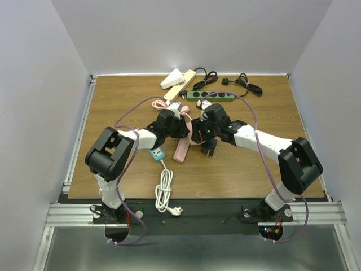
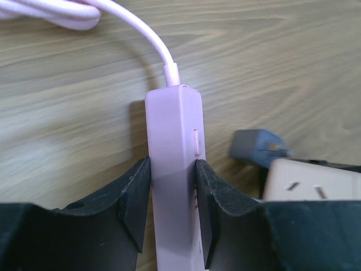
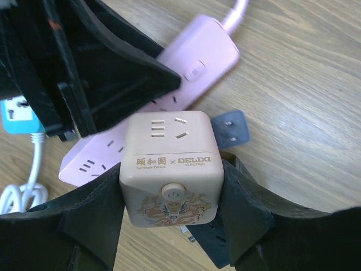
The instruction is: Insert the plug
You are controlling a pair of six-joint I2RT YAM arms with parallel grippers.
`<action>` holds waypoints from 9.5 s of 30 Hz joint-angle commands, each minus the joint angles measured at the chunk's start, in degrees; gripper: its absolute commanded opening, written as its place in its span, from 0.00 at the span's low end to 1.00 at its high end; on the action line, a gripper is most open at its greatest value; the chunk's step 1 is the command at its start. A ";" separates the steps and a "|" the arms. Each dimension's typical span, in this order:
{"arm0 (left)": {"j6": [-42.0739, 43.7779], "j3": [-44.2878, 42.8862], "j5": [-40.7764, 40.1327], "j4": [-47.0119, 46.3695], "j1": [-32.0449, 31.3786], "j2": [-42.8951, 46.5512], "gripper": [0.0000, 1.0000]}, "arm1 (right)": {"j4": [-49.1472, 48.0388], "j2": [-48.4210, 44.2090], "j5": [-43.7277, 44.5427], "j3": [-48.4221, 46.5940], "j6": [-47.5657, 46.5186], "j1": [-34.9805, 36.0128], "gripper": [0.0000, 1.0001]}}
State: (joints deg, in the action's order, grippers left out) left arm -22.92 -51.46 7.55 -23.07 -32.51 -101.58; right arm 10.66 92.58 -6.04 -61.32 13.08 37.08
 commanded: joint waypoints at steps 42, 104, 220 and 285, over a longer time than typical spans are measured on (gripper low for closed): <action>4.55 5.41 0.27 8.12 -4.49 11.05 0.58 | 5.25 -1.52 -4.85 -6.71 -14.49 -5.62 0.00; 4.64 5.85 0.09 8.83 -5.28 4.37 0.06 | 17.56 10.08 -7.67 -20.24 -25.91 -1.92 0.01; -0.29 11.47 3.96 6.63 -2.47 12.63 0.00 | 24.77 23.71 -4.59 -23.85 -40.15 1.86 0.00; -2.92 14.81 -0.52 5.93 -5.54 10.00 0.21 | -1.34 12.81 3.32 5.25 -7.46 4.75 0.00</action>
State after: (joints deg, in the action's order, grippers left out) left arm -25.02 -38.68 5.13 -20.58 -36.62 -89.34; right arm -4.51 100.90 -4.54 -60.64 -6.17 39.46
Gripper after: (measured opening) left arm 0.224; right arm 0.656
